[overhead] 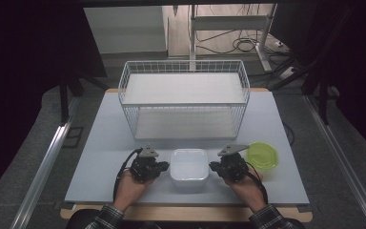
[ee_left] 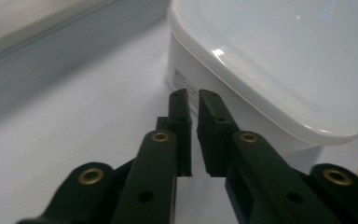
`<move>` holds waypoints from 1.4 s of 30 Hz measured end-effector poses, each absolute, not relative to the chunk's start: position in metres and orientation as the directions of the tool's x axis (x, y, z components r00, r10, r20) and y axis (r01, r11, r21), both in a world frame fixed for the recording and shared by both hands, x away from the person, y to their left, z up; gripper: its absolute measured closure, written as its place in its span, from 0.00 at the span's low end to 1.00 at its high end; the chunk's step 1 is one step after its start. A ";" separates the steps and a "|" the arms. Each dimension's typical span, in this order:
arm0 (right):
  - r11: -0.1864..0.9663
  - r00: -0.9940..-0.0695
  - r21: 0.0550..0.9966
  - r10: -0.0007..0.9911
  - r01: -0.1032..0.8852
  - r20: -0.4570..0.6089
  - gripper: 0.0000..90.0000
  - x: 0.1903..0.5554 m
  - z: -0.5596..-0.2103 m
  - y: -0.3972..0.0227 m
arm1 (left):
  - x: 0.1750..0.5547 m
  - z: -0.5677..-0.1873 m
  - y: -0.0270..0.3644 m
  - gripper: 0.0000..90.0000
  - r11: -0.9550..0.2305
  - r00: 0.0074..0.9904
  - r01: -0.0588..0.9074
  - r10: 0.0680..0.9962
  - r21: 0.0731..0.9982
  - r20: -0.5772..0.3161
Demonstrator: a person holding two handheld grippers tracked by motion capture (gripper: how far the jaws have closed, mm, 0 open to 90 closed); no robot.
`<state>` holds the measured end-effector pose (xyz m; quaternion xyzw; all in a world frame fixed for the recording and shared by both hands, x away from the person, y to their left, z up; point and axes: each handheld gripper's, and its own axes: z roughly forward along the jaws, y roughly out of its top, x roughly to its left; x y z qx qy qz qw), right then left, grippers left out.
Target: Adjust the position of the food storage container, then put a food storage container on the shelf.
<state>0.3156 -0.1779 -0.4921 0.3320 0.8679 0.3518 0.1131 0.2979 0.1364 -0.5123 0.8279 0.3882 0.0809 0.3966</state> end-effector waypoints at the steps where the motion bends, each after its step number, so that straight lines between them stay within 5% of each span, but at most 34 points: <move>1: 0.538 -0.754 0.691 0.657 0.483 0.016 0.92 0.315 -0.491 -0.180 | 0.297 -0.511 0.139 0.88 -0.387 0.687 0.575 0.707 0.721 -0.168; 7: 0.510 -0.748 0.729 0.663 0.457 0.005 0.82 0.309 -0.485 -0.193 | 0.284 -0.508 0.149 0.66 -0.390 0.690 0.561 0.707 0.730 -0.152; 21: 0.455 -0.780 0.763 0.618 0.459 0.101 0.39 0.292 -0.485 -0.204 | 0.259 -0.509 0.167 0.26 -0.431 0.708 0.521 0.701 0.736 -0.091; 42: 0.488 -0.805 0.751 0.585 0.445 0.096 0.12 0.292 -0.495 -0.199 | 0.263 -0.517 0.165 0.04 -0.372 0.725 0.506 0.671 0.778 -0.151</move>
